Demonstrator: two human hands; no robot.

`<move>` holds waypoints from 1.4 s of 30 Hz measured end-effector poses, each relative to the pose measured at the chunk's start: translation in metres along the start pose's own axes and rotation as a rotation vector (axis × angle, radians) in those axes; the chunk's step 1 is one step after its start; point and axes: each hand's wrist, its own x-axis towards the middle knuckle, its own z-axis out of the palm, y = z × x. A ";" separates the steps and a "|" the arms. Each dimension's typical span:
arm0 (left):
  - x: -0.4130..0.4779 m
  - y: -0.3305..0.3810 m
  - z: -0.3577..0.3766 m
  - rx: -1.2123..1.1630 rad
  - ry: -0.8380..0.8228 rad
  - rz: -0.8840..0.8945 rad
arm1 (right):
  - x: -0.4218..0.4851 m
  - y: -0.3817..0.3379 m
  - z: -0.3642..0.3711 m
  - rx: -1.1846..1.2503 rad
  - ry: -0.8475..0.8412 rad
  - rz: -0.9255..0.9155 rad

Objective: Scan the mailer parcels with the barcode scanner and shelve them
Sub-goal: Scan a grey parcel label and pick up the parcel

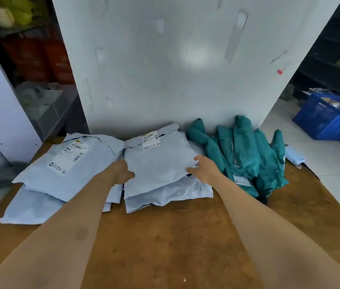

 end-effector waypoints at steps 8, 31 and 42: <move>0.047 0.003 0.031 -0.792 -0.101 -0.292 | 0.049 0.002 0.013 0.343 0.088 0.218; -0.075 -0.054 0.166 -0.879 -0.125 -0.364 | -0.098 0.214 -0.022 0.046 0.415 0.412; -0.063 -0.062 0.169 -1.030 -0.018 -0.413 | -0.078 0.278 -0.042 -0.611 0.060 0.581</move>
